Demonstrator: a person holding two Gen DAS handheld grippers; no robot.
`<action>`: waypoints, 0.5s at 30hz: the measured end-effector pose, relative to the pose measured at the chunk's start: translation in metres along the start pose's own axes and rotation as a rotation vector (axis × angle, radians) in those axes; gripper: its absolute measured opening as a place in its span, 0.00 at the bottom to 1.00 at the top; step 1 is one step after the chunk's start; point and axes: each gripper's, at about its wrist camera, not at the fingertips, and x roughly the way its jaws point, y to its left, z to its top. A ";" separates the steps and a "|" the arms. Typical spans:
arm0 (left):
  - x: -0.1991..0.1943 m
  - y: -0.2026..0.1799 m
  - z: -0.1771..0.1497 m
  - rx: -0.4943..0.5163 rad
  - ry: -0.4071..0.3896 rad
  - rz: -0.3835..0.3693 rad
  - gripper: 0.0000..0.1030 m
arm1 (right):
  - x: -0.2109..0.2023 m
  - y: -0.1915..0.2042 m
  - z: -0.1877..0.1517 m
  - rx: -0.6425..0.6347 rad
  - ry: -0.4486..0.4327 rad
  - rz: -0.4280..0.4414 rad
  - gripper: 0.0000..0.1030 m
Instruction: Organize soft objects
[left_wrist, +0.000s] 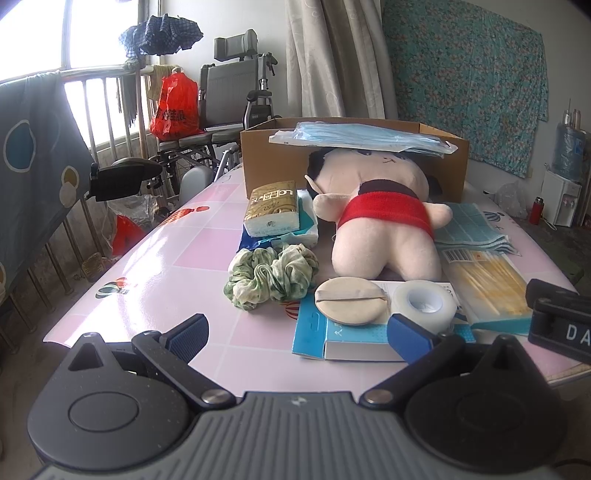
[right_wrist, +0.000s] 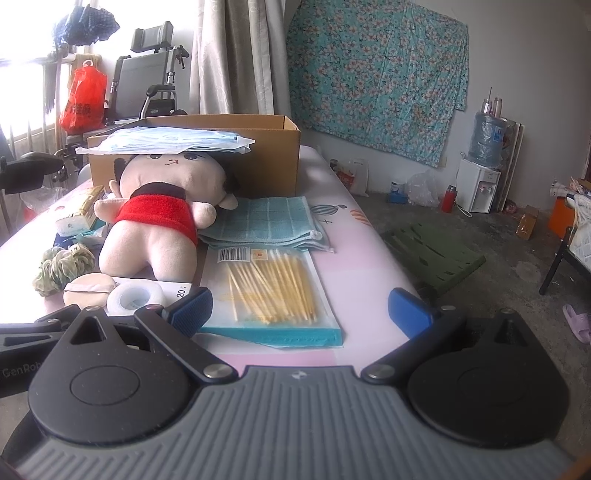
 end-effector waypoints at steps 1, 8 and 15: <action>0.000 0.000 0.000 0.000 0.000 0.000 1.00 | 0.000 0.000 0.000 -0.001 0.000 0.000 0.99; 0.000 0.000 0.000 0.003 -0.001 0.000 1.00 | 0.001 -0.001 0.000 0.012 0.008 0.001 0.99; 0.000 0.000 -0.001 -0.001 0.002 -0.001 1.00 | 0.000 0.000 0.000 0.006 0.002 0.001 0.99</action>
